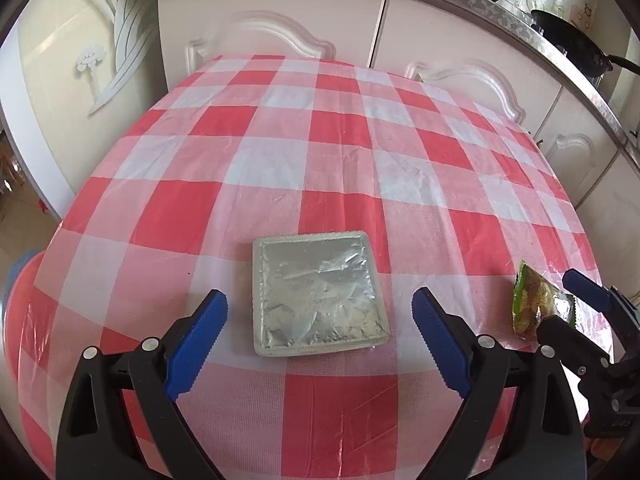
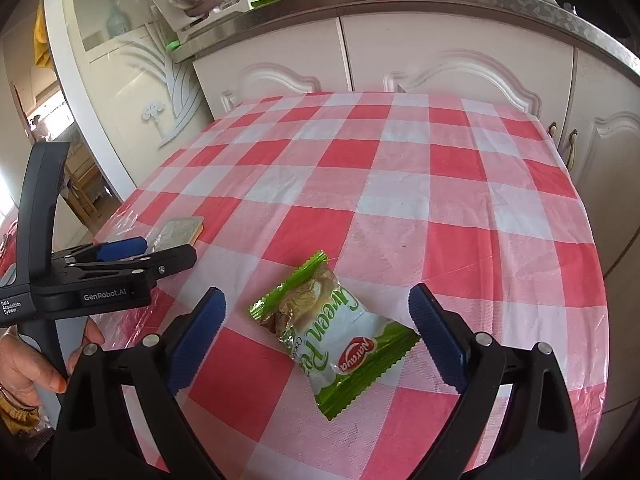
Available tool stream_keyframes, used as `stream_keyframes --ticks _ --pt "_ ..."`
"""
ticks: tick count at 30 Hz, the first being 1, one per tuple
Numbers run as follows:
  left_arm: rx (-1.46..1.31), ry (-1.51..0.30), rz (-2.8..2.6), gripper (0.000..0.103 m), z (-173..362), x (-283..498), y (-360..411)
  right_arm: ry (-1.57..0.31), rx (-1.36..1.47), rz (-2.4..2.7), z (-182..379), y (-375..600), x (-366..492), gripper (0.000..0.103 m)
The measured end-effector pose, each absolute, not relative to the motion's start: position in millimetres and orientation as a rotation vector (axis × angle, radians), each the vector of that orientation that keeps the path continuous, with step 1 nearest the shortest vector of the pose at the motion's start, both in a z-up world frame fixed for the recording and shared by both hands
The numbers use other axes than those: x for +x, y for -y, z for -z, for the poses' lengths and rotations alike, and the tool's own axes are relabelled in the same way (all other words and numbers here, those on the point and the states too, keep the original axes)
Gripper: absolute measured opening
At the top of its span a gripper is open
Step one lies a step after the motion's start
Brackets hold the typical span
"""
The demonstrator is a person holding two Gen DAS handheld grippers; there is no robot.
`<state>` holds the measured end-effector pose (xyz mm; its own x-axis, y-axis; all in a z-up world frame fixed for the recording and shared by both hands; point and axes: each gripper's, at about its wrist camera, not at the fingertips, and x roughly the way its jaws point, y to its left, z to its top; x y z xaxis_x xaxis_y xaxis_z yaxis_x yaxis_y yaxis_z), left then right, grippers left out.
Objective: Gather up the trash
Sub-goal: 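Grasp the silver foil tray with the left tool while the right tool grasps the green packet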
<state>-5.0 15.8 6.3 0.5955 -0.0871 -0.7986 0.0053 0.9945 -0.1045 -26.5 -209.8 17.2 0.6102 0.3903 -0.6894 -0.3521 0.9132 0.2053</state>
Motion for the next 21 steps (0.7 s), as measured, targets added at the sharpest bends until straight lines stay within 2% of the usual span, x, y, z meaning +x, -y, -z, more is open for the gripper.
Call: stream_keyframes --ticks 3,8,10,13,21 --pt "-0.065 -0.921 0.048 0.092 -5 -4 -12 -0.823 0.028 -0.419 -15 206 -25 0.093" --pt "0.0 -0.898 0.026 0.081 -4 -5 -6 -0.844 0.016 -0.397 -13 204 -22 0.093" --pt "-0.002 -0.893 0.025 0.076 -5 -4 -7 -0.849 0.008 -0.386 -12 203 -21 0.091" --pt "-0.003 -0.885 0.024 0.068 -6 -4 -9 -0.86 -0.017 -0.379 -10 199 -20 0.082" --pt "-0.023 -0.878 0.035 0.066 -7 -4 -13 -0.865 -0.114 -0.349 -7 185 -22 0.081"
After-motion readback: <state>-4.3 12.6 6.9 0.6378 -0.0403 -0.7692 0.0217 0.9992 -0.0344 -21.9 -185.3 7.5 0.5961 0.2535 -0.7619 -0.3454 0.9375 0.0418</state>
